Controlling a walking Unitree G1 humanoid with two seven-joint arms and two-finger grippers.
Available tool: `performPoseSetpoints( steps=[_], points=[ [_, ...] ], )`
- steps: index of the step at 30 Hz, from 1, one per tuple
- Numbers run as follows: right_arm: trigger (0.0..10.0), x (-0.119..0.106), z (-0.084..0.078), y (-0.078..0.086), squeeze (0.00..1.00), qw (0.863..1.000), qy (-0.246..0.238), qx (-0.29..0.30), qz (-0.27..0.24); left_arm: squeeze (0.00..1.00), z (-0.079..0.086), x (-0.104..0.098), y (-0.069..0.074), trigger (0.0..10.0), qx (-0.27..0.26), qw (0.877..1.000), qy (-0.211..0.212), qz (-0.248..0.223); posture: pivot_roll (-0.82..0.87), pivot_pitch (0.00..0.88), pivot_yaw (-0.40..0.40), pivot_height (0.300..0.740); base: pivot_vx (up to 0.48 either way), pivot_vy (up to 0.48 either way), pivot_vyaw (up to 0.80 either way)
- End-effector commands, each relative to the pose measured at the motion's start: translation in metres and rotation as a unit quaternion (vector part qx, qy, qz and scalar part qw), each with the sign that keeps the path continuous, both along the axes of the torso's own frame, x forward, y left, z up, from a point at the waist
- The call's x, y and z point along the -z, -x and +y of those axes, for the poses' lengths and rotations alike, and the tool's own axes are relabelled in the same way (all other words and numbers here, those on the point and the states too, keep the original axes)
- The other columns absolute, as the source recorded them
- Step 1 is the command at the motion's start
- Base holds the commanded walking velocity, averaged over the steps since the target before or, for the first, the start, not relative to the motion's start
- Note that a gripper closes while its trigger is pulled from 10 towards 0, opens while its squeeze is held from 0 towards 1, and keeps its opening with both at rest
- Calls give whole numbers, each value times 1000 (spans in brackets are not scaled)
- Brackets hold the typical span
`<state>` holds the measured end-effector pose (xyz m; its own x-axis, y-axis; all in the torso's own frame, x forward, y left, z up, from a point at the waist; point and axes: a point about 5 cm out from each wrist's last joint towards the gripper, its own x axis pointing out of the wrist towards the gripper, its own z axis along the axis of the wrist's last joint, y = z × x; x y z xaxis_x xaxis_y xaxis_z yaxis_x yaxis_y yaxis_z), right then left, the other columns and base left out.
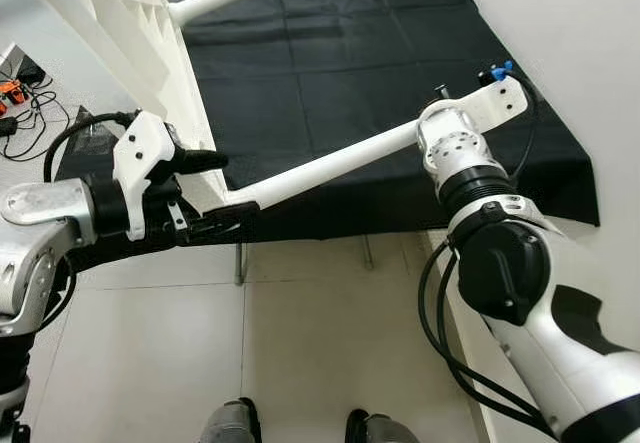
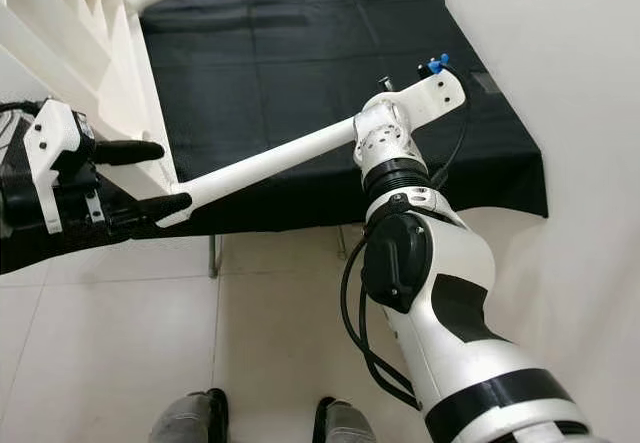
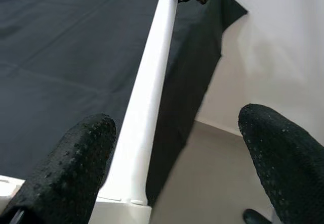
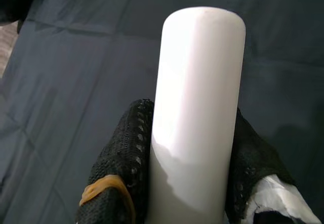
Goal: Building children table
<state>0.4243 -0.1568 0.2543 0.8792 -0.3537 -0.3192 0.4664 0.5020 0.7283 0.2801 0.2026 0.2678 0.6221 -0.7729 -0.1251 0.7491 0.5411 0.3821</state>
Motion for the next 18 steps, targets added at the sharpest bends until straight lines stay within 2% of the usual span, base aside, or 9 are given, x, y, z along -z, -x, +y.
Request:
performPoseSetpoints(
  steps=[1,16,18],
  points=[
    [10000,20,6,2,0,998,44,-24,41,0,14,-8,-6,10000,-45,999,-10,-22,94,221,-72,740,300,0,0],
    [10000,28,12,3,0,997,48,-38,55,0,16,-7,-10,10000,-39,999,-19,-31,92,225,-73,740,303,0,0],
    [10000,28,14,3,0,996,49,-43,54,0,19,-9,-12,10000,-42,998,-20,-37,92,225,-73,740,326,249,0]
  ],
)
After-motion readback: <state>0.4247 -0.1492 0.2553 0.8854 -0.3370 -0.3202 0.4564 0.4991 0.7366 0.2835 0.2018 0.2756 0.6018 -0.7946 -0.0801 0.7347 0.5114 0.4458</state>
